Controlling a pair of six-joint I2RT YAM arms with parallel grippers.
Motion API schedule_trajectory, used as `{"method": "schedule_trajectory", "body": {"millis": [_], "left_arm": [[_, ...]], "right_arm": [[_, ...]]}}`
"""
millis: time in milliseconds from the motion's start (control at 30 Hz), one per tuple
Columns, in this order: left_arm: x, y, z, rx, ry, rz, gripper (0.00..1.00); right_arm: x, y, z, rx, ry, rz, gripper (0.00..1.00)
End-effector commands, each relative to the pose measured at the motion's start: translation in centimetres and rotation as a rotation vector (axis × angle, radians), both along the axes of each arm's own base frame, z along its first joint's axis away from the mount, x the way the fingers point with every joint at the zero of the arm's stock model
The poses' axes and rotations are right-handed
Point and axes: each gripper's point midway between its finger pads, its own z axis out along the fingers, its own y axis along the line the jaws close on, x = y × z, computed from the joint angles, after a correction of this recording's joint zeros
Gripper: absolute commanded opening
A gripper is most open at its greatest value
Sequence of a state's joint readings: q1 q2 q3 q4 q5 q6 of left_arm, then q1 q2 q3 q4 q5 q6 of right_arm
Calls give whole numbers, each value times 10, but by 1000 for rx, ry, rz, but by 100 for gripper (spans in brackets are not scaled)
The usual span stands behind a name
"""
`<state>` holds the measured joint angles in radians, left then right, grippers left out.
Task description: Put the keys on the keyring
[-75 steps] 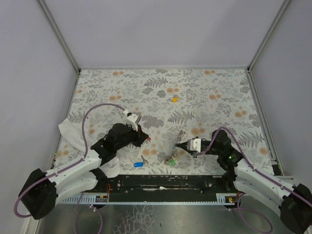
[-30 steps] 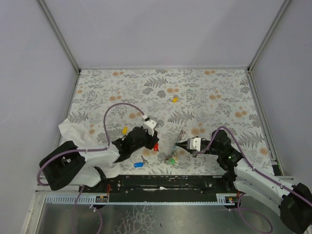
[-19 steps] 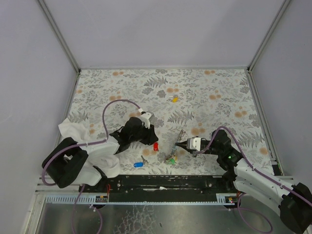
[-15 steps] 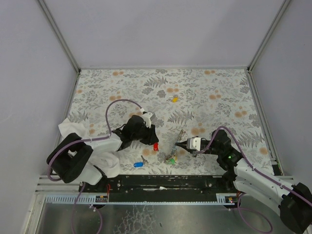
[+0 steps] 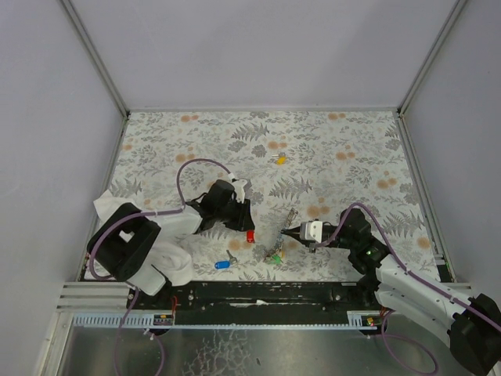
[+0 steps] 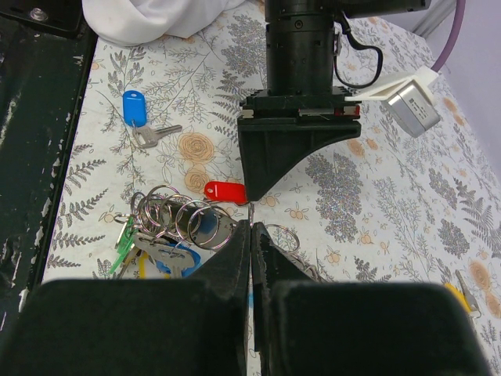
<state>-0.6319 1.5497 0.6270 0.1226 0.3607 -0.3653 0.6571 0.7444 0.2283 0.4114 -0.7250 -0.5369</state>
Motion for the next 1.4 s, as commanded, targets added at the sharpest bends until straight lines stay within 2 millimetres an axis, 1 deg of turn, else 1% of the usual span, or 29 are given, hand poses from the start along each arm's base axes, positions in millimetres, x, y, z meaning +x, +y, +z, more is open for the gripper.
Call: {"method": "schedule_trajectory", "body": {"millis": [0,233,400,500,733,967,1100,1233,1367], "left_arm": [[3,-7,3,-22,22,-22,30],[5,-10,3,-29,28,-25,22],[2,-8,4,-27,30,-26,22],[2,-8,5,-27,29,-25,19],[4,-6,6,-24,21,-15,17],[4,-4,8,-16,12,-11,6],[5,-2,13,-18,-21,-16,0],[8,-3,23,-32,-80,-43,0],[13,-7,40,-61,-172,-85,0]], "right_arm": [[6,4,28,66,-70,3,0],[6,4,29,66,-71,2,0],[5,4,29,67,-70,2,0],[5,4,29,65,-68,3,0],[5,4,29,65,-68,5,0],[5,4,29,64,-67,6,0],[5,4,28,64,-65,7,0],[5,4,29,65,-67,6,0],[5,4,29,64,-69,6,0]]}}
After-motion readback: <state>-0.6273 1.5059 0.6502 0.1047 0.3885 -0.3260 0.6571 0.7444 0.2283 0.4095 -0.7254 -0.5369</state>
